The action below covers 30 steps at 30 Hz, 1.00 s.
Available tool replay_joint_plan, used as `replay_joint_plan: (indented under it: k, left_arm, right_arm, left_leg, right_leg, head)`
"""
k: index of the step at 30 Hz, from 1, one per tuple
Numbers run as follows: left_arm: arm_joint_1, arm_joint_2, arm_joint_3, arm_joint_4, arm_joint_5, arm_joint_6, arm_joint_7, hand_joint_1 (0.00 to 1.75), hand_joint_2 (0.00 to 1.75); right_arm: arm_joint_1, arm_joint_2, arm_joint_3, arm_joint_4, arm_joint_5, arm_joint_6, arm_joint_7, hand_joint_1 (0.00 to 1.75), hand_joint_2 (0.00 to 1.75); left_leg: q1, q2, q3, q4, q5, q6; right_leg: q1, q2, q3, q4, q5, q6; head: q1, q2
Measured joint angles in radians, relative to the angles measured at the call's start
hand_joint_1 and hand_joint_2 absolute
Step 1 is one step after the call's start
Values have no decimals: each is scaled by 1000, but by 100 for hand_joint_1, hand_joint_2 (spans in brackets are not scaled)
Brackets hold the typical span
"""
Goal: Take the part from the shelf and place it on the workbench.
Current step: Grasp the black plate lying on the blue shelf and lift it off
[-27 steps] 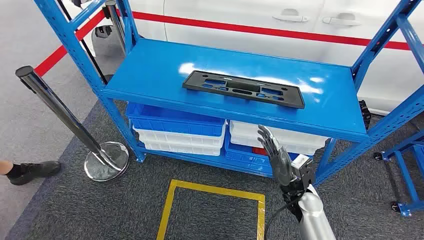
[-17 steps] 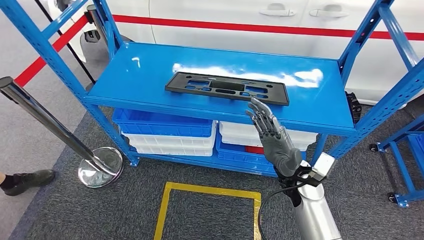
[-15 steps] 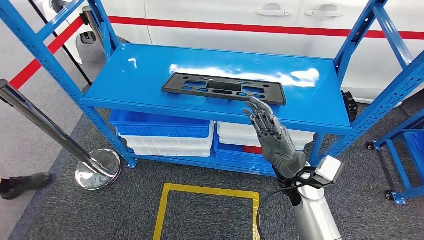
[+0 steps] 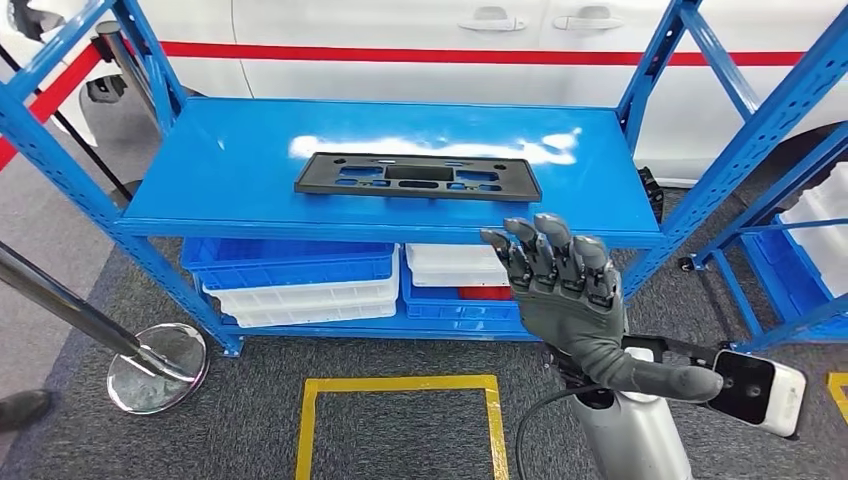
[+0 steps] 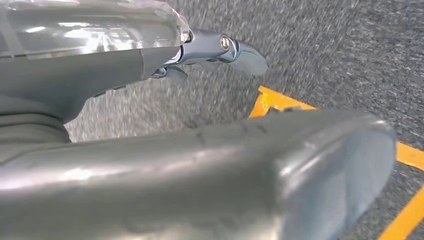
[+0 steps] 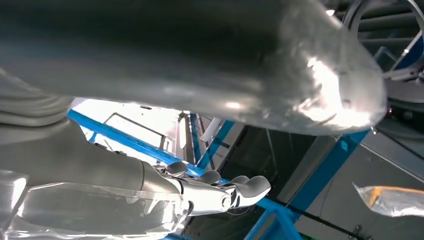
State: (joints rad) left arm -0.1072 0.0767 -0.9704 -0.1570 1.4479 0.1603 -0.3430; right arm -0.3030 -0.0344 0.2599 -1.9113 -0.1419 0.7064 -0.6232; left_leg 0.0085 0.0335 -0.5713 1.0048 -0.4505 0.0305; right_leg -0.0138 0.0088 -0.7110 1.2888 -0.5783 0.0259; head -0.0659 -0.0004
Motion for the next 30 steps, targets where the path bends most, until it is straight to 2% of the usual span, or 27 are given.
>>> replay_joint_plan:
  k: [1, 3, 4, 6, 18, 22, 26, 28, 29, 30]
  left_arm:
    - [0, 0, -3, 0, 0, 1, 1, 0, 0]
    - [-3, -1, -5, 0, 2, 2, 4, 0, 0]
    - [-4, -2, -5, 0, 3, 1, 4, 0, 0]
    - [-6, -3, -5, 0, 5, -4, 1, 0, 0]
    - [-3, -2, -5, 2, 8, -40, -22, 0, 0]
    - [-4, -2, -5, 3, 9, -43, -26, 0, 0]
    - [-4, -2, -5, 3, 9, -43, -26, 0, 0]
    - [-3, -2, -5, 3, 9, -42, -28, 0, 0]
    - [-4, -3, -5, 3, 9, -42, -29, 0, 0]
    - [-3, -3, -5, 3, 10, -41, -32, 0, 0]
  right_arm:
    - [0, -3, 1, -5, -1, -4, 0, 0, 0]
    - [-1, -15, 8, -15, -4, -29, 0, 0, 0]
    - [-2, -21, 13, -19, -5, -40, 0, 0, 0]
    - [-1, -31, 20, -25, -5, -38, 0, 0, 0]
    - [30, -66, 20, -22, 6, 16, 0, 0, 0]
    - [42, -91, 21, -10, -17, 10, 0, 0, 0]
    - [43, -93, 21, -10, -18, 10, 0, 0, 0]
    - [47, -99, 20, -5, -18, 29, 0, 0, 0]
    - [50, -104, 20, 0, -16, 45, 0, 0, 0]
    - [55, -110, 19, 12, -12, 60, 0, 0, 0]
  left_leg:
    - [-1, 6, 2, 1, -2, -1]
    - [-3, 12, 8, 4, -8, -6]
    - [-5, 14, 9, 6, -11, -10]
    - [-9, 16, 9, 10, -15, -14]
    - [-8, 16, 13, 2, -14, -23]
    - [-13, 15, 10, 6, -18, -12]
    - [-13, 15, 11, 4, -18, -11]
    - [-7, 16, 23, -16, -8, -8]
    - [-4, 17, 31, -30, -2, -5]
    - [0, 17, 40, -42, 2, -3]
  right_leg:
    - [0, -3, 18, -40, 31, -1]
    - [4, -15, 87, -177, 97, -9]
    - [6, -21, 113, -230, 115, -14]
    - [10, -27, 132, -271, 118, -19]
    - [12, -24, 132, -272, 116, -26]
    - [5, -26, 135, -279, 120, -20]
    - [5, -27, 136, -280, 121, -19]
    - [7, -25, 140, -282, 119, -16]
    - [8, -22, 134, -265, 107, -13]
    - [4, -18, 96, -191, 76, -7]
  head:
    - [0, 0]
    - [0, 0]
    - [0, 0]
    - [0, 0]
    - [0, 0]
    - [0, 0]
    - [0, 0]
    - [0, 0]
    - [0, 0]
    - [0, 0]
